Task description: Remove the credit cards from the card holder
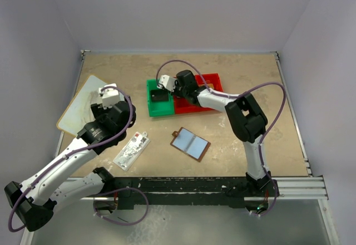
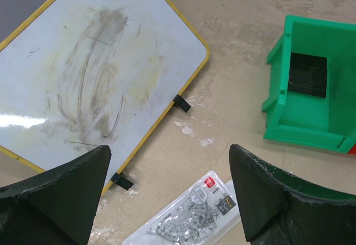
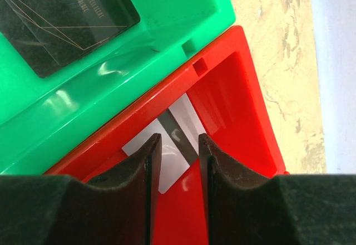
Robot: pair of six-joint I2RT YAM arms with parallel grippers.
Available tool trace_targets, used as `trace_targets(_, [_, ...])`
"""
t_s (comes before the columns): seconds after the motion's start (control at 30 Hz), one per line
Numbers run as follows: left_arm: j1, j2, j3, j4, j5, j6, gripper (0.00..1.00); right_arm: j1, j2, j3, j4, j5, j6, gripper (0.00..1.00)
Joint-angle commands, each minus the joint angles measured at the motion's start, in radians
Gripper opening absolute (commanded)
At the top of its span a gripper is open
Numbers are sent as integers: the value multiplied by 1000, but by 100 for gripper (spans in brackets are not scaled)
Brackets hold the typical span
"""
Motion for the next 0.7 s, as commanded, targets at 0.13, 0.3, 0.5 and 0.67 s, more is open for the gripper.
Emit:
trace_targets(0.13, [4,-15,18,13,-26,11,86,-31,-244,-94,210,60,187,40])
trace_targets(0.3, [3,-19,40,-10,-105,-34,86,-105,-549,-294,425,208,399,61])
trace_targets(0.5, [3,-43,66,-34,-178,-75,86,-161,-907,-530,463,373,616,100])
trace_targets(0.67, [3,-75,168,-57,-245,-60,87,-164,-1144,-618,381,508,664,100])
